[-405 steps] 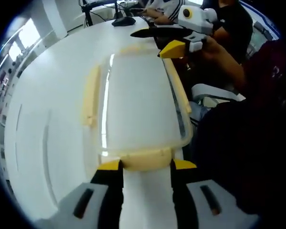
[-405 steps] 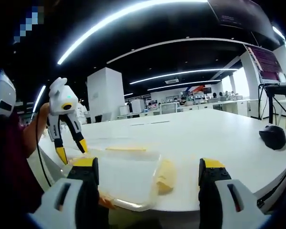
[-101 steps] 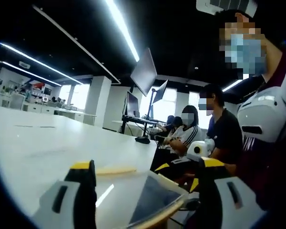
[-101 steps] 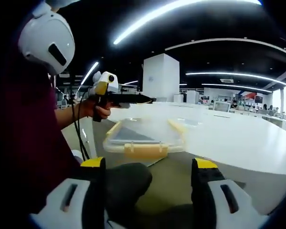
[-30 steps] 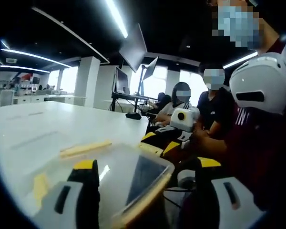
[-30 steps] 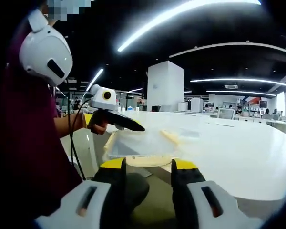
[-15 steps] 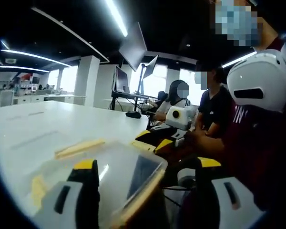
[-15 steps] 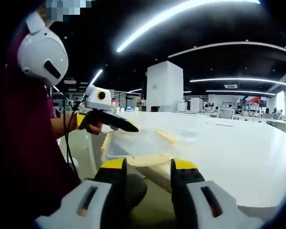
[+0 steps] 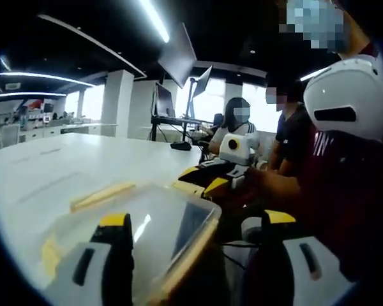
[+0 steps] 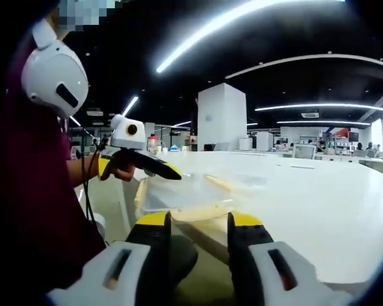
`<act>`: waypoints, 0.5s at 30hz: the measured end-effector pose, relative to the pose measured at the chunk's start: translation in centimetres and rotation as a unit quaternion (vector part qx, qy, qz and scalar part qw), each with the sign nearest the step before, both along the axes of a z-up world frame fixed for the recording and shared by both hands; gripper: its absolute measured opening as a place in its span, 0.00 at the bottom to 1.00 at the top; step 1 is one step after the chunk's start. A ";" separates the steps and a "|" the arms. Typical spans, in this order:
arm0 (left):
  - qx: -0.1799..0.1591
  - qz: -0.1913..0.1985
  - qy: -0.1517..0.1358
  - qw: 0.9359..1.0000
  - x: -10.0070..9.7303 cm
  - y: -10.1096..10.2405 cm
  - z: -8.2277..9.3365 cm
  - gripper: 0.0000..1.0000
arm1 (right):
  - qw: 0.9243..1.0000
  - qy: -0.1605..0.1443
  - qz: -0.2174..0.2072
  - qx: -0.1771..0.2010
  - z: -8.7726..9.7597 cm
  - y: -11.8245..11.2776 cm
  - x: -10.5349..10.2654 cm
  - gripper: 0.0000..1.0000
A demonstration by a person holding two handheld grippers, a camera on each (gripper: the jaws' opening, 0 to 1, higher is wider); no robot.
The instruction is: Snap each plastic latch of the storage box into its locked position after aligning the lid with the box until every specified latch is closed and the lid sits flush.
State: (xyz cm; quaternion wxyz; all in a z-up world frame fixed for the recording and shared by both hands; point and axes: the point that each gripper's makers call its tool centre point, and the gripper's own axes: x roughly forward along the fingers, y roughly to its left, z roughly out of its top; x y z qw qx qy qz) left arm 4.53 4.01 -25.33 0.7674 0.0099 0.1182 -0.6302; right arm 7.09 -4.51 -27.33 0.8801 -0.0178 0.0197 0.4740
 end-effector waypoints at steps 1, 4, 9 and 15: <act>0.003 0.000 -0.001 1.000 0.0 0.0 -0.1 0.83 | 1.000 0.000 0.001 0.001 0.0 0.1 0.1 0.34; 0.011 0.003 -0.002 1.000 0.1 0.0 -0.3 0.83 | 1.000 0.000 0.004 0.002 0.0 0.2 0.2 0.34; 0.027 0.008 -0.008 1.000 0.2 -0.1 -0.6 0.81 | 1.000 -0.001 0.010 0.011 0.2 0.2 0.5 0.35; 0.045 0.010 -0.015 0.999 0.5 0.0 -0.8 0.80 | 1.000 -0.003 0.009 0.012 0.3 0.1 0.8 0.34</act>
